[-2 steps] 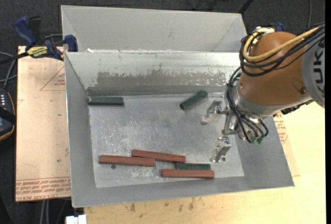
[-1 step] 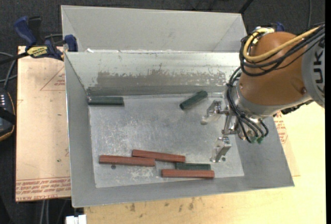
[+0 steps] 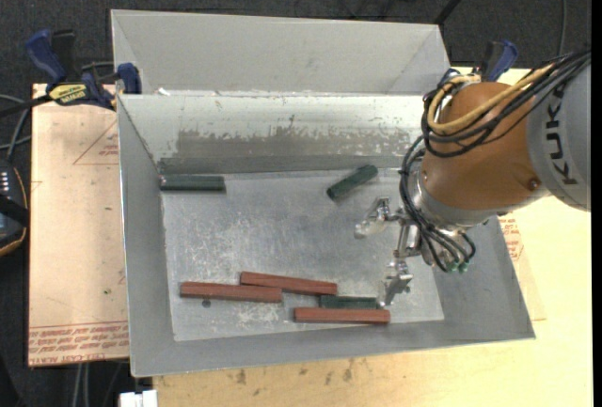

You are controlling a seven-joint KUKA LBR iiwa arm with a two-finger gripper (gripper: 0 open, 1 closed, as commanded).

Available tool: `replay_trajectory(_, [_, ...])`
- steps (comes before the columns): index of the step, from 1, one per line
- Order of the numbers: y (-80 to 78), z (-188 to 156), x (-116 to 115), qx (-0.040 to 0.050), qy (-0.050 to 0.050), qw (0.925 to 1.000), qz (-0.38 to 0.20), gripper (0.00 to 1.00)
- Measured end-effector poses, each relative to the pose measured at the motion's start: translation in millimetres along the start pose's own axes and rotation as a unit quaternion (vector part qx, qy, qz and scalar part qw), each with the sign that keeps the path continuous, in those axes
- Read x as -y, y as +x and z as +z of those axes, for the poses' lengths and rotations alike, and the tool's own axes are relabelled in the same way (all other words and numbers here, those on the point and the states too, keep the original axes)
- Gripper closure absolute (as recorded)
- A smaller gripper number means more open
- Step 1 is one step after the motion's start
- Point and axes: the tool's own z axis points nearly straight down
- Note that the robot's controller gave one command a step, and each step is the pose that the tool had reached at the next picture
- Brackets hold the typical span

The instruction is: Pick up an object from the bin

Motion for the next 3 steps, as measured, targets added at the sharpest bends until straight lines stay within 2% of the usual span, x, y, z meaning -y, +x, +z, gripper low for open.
replay_trajectory(1, [12.1, 106.0, -13.7, 0.0030, 0.000, 0.9991, -0.041, 1.00])
replay_trajectory(2, [12.1, 106.0, -13.7, 0.0030, 0.000, 0.9991, -0.041, 1.00])
replay_trajectory(3, [-16.8, -47.3, -12.7, 0.0005, 0.000, 0.9989, -0.047, 1.00])
